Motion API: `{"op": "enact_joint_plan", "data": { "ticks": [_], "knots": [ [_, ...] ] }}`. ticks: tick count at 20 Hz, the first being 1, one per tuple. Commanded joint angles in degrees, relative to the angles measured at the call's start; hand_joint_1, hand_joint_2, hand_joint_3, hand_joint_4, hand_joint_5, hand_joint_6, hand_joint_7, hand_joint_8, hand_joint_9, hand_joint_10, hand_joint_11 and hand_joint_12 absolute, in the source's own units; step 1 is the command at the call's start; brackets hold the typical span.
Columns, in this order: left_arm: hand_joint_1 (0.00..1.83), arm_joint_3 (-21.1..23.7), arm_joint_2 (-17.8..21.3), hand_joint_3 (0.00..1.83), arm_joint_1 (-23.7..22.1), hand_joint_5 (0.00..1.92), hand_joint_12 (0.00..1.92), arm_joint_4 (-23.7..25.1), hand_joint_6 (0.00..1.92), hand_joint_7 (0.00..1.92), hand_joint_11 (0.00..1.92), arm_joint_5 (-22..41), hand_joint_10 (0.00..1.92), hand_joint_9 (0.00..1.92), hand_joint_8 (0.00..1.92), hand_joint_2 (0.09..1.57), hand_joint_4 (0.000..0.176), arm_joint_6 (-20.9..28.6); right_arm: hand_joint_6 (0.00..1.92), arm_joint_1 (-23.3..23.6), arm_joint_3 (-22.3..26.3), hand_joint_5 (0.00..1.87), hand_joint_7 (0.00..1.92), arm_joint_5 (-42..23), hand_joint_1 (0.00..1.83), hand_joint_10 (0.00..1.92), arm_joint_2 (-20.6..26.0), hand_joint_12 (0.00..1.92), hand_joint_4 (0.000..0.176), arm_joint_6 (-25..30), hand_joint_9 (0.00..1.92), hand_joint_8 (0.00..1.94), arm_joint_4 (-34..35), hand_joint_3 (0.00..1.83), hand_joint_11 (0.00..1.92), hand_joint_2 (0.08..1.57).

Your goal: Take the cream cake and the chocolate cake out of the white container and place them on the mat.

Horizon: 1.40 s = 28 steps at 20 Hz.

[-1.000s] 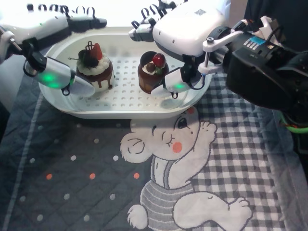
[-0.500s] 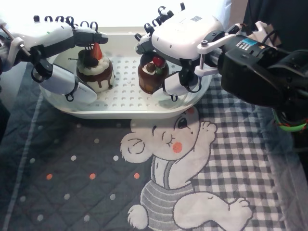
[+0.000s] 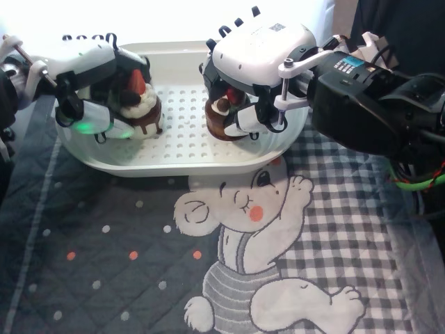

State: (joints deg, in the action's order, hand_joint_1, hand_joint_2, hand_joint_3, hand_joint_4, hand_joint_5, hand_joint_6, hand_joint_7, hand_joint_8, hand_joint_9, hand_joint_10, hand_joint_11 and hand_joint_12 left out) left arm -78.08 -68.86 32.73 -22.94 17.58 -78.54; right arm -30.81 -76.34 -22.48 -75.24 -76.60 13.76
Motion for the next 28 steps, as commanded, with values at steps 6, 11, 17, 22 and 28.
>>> {"op": "enact_joint_plan", "data": {
  "ticks": [6,11,17,22,28],
  "knots": [
    [1.33,-0.7,-0.2,0.00,1.3,0.64,1.53,-0.6,1.37,0.69,0.63,6.2,1.53,0.77,1.37,1.25,0.000,2.8,1.06,0.9,0.6,0.92,0.97,-6.7,1.21,0.69,0.2,1.45,0.010,-0.5,1.01,1.06,-0.6,0.00,0.67,1.14],
    [1.47,3.1,2.8,0.00,1.3,0.65,1.75,3.6,1.34,0.77,0.62,13.9,1.29,0.80,1.25,1.21,0.000,8.4,0.95,0.9,6.8,0.97,1.05,-14.5,1.19,1.84,4.0,1.90,0.000,-0.5,1.12,1.57,-1.6,0.00,1.10,1.12],
    [1.35,12.6,10.6,0.00,1.8,0.66,1.45,9.7,1.35,0.82,0.65,25.1,1.38,0.82,1.22,1.21,0.000,11.5,1.02,0.9,16.4,0.97,1.28,-25.0,1.16,1.91,13.3,1.92,0.000,-0.5,1.42,1.89,-2.9,0.00,1.45,1.12],
    [1.35,20.5,17.1,0.00,5.9,0.67,1.35,12.4,1.34,0.82,0.70,32.5,1.35,0.84,1.20,1.20,0.000,11.5,0.90,0.4,22.6,0.91,0.99,-28.6,1.24,1.56,18.7,1.84,0.000,-0.5,1.00,1.34,-5.5,0.00,0.83,1.15],
    [1.35,28.2,22.6,0.00,10.8,0.76,1.31,15.4,1.19,0.87,0.67,37.5,1.34,0.83,1.19,1.18,0.000,11.5,0.71,-7.7,30.3,1.08,0.93,-35.4,1.25,1.51,25.9,1.83,0.000,-0.5,0.92,1.27,-7.0,0.00,0.83,1.12]
  ]
}}
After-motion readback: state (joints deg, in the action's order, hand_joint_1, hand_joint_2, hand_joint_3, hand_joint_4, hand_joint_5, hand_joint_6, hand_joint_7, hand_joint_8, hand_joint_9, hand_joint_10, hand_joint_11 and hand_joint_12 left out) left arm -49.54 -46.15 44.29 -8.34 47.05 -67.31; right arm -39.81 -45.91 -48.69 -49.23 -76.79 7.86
